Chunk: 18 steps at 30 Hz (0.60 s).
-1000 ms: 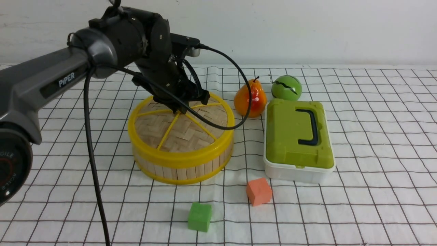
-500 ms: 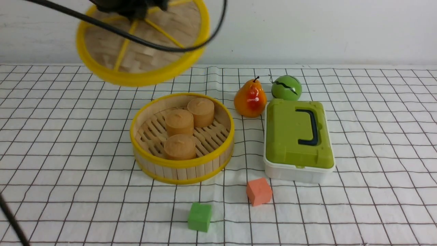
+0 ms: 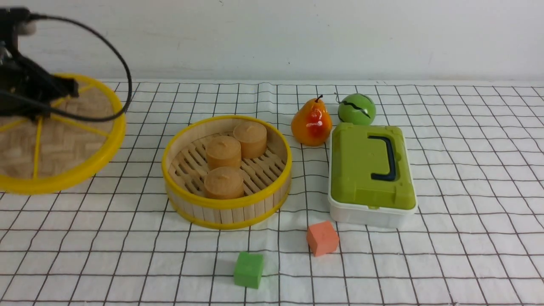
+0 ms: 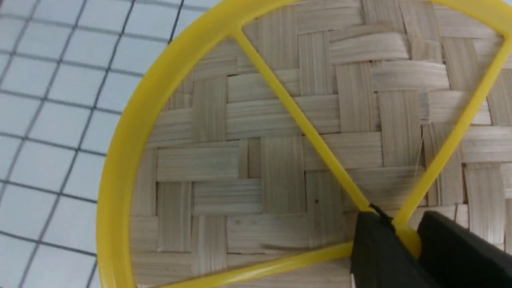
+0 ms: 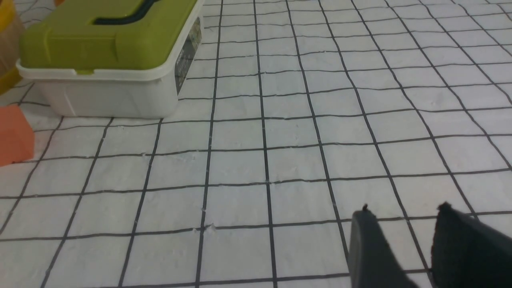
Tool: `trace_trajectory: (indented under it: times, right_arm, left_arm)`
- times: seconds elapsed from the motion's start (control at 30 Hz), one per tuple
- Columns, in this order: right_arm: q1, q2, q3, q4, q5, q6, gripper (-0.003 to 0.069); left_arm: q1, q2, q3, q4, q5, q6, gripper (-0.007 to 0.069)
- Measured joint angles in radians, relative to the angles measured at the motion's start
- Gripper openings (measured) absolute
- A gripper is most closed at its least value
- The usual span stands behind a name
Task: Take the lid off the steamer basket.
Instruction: Use the left arm to place the steamer lid on the table
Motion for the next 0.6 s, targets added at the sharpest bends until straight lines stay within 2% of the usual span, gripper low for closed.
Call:
trace_trajectory:
  times: [0.1,0.43,0.53,0.6]
  right_arm:
    - [0.0,0.0,0.0,0.0,0.0,0.0,0.0239]
    - [0.0,0.0,0.0,0.0,0.0,0.0,0.0239]
    - [0.0,0.0,0.0,0.0,0.0,0.0,0.0239]
    - [0.0,0.0,0.0,0.0,0.0,0.0,0.0239]
  left_arm:
    - [0.007,0.072,0.063,0.003,-0.074,-0.025,0.0104]
    - [0.007,0.188,0.069,-0.023,-0.148,-0.077,0.0107]
    - [0.008,0.187,0.069,-0.041,-0.154,-0.08,0.0146]
    - [0.008,0.169,0.065,-0.072,-0.139,-0.081,0.0213]
